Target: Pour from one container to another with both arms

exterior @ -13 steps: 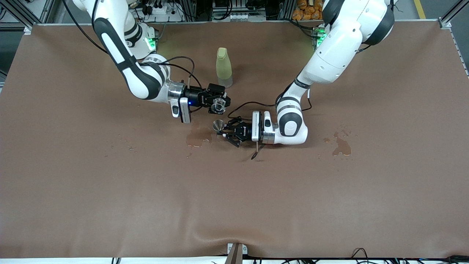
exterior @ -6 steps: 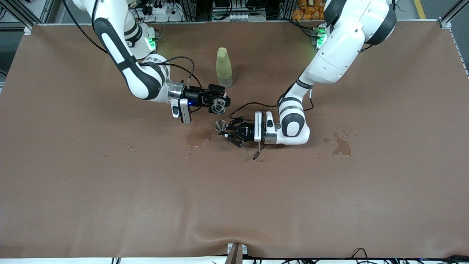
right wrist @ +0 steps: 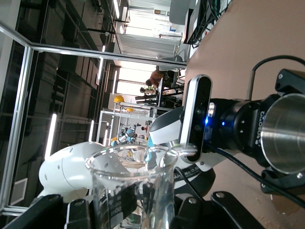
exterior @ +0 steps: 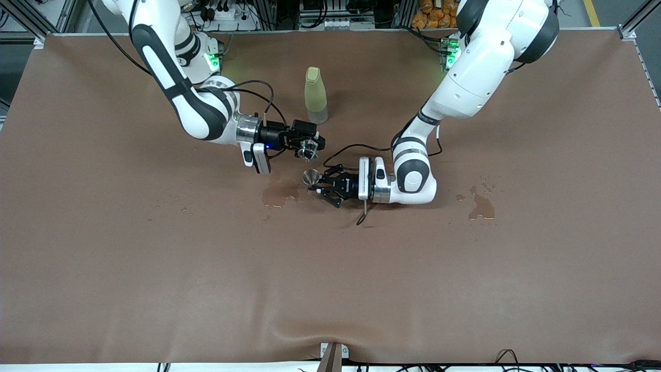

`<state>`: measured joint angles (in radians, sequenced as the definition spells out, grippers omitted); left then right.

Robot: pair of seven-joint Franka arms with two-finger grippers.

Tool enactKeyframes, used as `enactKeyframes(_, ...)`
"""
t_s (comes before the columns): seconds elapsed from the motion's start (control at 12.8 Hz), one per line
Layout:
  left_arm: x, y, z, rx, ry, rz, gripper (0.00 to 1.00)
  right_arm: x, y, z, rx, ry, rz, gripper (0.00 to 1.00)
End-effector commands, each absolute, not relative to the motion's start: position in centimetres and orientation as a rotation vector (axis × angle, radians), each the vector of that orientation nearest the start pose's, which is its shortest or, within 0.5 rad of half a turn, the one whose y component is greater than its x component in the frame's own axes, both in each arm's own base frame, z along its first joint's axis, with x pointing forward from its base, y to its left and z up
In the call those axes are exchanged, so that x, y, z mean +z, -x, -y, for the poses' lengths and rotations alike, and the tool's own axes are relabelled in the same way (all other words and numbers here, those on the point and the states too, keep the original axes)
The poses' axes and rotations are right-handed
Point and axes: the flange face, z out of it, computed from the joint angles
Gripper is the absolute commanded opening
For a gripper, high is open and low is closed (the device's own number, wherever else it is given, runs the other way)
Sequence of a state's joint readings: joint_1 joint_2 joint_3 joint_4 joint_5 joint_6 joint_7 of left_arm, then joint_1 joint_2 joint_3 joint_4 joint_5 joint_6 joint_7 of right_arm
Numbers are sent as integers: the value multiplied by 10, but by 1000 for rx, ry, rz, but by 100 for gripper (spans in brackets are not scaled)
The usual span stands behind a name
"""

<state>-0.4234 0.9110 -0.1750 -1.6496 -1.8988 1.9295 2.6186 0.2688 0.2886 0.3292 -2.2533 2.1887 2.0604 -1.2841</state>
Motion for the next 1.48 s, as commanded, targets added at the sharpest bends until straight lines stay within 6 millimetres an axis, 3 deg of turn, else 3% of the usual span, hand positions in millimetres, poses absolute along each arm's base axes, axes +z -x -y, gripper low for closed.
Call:
enactKeyframes(0.0, 124, -522, 421, 1164, -1160, 1222, 0, 282, -429, -353, -201, 1582, -78, 0)
enactKeyframes(1.4, 125, -522, 420, 1166, -1158, 1224, 0, 291, -436, -355, -36, 1511, -311, 0)
